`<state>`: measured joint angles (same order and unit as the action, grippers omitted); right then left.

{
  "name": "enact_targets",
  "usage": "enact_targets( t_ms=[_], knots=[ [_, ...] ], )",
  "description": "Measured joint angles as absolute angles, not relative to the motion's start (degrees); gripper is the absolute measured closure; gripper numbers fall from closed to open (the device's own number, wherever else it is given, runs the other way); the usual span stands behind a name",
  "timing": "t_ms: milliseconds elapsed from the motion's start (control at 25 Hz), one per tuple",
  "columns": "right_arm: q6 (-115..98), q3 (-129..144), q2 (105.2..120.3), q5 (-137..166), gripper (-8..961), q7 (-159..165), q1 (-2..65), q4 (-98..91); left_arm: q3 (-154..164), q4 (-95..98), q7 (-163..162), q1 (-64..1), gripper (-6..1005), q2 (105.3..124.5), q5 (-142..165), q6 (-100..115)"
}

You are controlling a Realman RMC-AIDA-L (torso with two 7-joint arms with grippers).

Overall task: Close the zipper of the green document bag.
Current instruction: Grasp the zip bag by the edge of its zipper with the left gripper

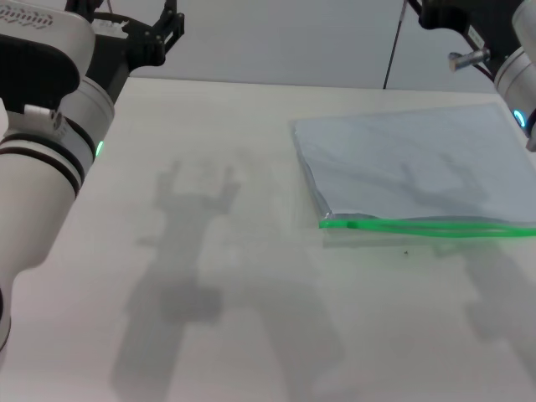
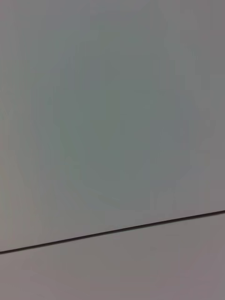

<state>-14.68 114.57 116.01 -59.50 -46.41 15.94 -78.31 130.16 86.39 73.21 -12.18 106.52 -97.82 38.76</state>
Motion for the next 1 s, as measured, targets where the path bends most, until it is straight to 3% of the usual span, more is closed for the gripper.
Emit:
enact_targets(
  t_ms=[760, 1000],
  knots=[
    [-14.69, 114.51, 116.01, -59.5, 285, -45.7, 16.09, -77.79, 130.16, 86.54, 73.07, -12.22, 105, 106.6, -97.82, 38.75],
    [-14.73, 114.24, 116.02, -59.5, 285, -45.63, 16.09, -77.62, 129.48, 86.77, 72.71, -12.22, 106, 105.62, -98.2, 34.35]
  ],
)
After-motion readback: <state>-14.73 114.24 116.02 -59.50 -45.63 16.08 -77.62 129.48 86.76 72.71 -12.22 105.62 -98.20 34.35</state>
